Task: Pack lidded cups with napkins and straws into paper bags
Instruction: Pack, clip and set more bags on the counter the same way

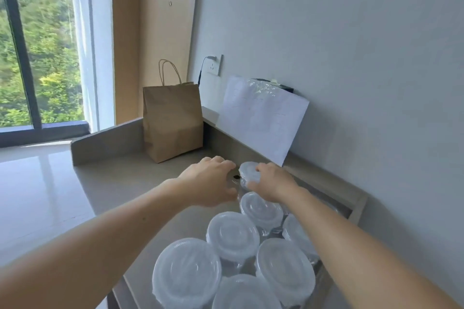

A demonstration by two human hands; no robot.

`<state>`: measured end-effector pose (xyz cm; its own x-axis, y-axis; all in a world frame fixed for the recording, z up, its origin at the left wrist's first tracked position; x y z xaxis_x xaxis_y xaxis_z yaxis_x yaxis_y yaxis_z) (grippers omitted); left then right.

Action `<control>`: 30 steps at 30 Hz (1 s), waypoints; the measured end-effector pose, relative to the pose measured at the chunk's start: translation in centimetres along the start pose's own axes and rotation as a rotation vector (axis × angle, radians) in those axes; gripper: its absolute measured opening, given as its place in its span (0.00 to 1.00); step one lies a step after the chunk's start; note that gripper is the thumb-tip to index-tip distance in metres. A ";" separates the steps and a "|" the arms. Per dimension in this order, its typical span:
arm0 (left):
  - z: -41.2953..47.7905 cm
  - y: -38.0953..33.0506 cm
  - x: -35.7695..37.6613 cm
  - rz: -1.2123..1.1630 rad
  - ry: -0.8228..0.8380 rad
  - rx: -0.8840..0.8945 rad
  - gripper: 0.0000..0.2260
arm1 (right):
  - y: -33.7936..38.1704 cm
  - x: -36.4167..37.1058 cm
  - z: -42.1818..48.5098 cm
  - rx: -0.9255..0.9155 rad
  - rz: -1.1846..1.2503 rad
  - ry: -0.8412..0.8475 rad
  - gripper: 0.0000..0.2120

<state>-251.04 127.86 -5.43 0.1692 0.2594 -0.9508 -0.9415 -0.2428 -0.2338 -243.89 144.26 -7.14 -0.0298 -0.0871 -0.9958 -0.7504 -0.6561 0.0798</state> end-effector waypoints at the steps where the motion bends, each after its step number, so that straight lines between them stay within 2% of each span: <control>1: 0.1 0.5 0.3 -0.022 -0.004 0.005 0.31 | 0.4 0.4 1.1 0.010 -0.021 0.010 0.31; 14: 0.2 4.6 2.8 -0.091 0.039 -0.003 0.30 | 2.0 3.5 9.0 0.121 -0.139 0.002 0.39; 20: 0.5 5.0 1.7 -0.044 0.023 -0.013 0.31 | 2.4 2.9 7.7 0.056 0.023 -0.015 0.47; 25: 1.5 3.7 -0.8 -0.019 -0.031 -0.005 0.31 | 1.1 -2.8 4.5 -0.040 0.251 -0.249 0.41; 30: 3.5 -1.7 -3.0 0.018 -0.083 0.086 0.26 | -5.6 -10.5 -0.2 -0.045 0.366 -0.448 0.38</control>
<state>-250.98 130.77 -1.48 0.1307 0.3335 -0.9336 -0.9663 -0.1680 -0.1952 -239.27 148.67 2.90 -0.5658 0.0054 -0.8245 -0.6104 -0.6750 0.4145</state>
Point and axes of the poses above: each hand's wrist, its own z-axis towards the middle knuckle, its own x-axis out of the palm, y = z × x, the point moved 4 cm from there along z, towards the middle knuckle, and after that the axes turned 12 degrees about x, right-handed, at the moved point
